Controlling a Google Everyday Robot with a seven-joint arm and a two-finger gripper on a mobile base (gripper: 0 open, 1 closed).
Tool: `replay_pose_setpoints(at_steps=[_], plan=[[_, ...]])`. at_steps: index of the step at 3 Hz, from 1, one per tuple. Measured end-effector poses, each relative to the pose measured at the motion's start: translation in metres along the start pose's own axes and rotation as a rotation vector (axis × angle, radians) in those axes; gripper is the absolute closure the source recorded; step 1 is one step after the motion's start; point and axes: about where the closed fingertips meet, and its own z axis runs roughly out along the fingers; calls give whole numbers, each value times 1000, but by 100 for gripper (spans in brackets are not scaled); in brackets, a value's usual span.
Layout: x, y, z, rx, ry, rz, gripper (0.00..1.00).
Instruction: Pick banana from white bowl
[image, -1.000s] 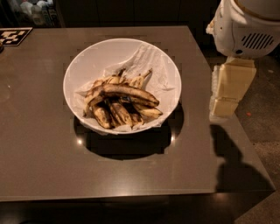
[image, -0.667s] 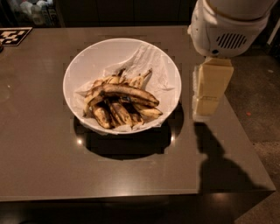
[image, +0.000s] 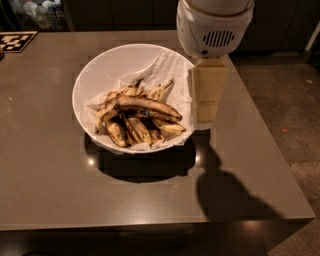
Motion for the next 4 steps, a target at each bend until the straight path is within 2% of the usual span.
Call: replay_pose_setpoints(at_steps=[1, 2, 4], plan=[[-4, -3, -6, 29, -15, 3, 0], [-23, -14, -2, 6, -62, -1, 0], [-57, -29, 21, -98, -147, -28, 6]])
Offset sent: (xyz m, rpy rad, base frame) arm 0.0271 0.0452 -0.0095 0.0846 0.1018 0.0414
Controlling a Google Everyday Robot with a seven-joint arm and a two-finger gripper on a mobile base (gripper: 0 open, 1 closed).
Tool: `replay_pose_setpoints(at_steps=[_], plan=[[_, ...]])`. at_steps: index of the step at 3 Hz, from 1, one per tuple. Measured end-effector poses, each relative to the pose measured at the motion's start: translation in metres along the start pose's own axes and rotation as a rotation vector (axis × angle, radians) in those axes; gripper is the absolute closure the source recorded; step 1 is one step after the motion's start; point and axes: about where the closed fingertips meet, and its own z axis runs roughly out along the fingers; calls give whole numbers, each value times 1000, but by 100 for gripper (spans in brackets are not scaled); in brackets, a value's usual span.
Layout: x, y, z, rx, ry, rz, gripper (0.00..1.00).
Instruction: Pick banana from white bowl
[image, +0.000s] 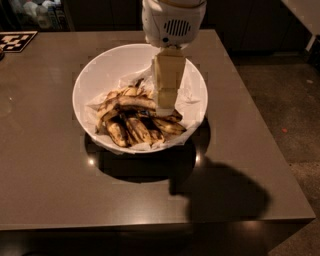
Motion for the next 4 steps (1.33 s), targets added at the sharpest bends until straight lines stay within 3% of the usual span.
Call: replay_pose_setpoints(at_steps=[2, 4], plan=[[-12, -4, 40, -129, -69, 18, 32], [-18, -5, 70, -232, -111, 39, 35]])
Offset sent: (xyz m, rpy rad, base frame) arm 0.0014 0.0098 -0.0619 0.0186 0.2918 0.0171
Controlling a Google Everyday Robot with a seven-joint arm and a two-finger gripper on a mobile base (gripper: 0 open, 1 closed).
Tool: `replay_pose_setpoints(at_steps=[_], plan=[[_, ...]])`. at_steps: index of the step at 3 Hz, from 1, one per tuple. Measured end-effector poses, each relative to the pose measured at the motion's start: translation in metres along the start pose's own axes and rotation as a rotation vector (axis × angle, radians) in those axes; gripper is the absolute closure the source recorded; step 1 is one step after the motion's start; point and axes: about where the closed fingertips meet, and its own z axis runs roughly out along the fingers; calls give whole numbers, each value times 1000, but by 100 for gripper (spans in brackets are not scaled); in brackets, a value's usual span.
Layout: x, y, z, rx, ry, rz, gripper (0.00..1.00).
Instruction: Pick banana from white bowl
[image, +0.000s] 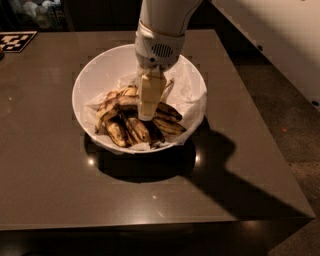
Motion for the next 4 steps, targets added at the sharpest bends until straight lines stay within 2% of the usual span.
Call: replay_pose_setpoints(at_steps=[1, 2, 4], plan=[[-2, -3, 15, -49, -15, 9, 33], [3, -3, 31, -86, -33, 31, 52], [-7, -14, 31, -41, -63, 29, 97]])
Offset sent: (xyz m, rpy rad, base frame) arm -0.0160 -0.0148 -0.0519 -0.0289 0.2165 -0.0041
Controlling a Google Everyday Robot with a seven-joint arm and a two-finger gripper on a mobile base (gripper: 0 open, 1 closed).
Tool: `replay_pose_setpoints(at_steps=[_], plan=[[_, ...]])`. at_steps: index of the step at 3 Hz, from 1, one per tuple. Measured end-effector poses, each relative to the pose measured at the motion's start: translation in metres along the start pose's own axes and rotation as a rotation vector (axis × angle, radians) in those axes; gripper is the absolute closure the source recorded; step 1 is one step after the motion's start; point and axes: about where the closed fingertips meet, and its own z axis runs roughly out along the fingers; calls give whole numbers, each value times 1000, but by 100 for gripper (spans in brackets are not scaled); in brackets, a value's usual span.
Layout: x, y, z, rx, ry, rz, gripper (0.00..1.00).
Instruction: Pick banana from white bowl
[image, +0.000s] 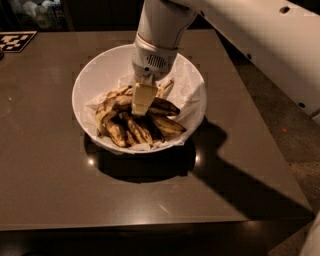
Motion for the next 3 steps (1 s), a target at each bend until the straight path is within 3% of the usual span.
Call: replay_pose_setpoints(at_steps=[3], plan=[[-32, 48, -49, 99, -54, -180, 100]])
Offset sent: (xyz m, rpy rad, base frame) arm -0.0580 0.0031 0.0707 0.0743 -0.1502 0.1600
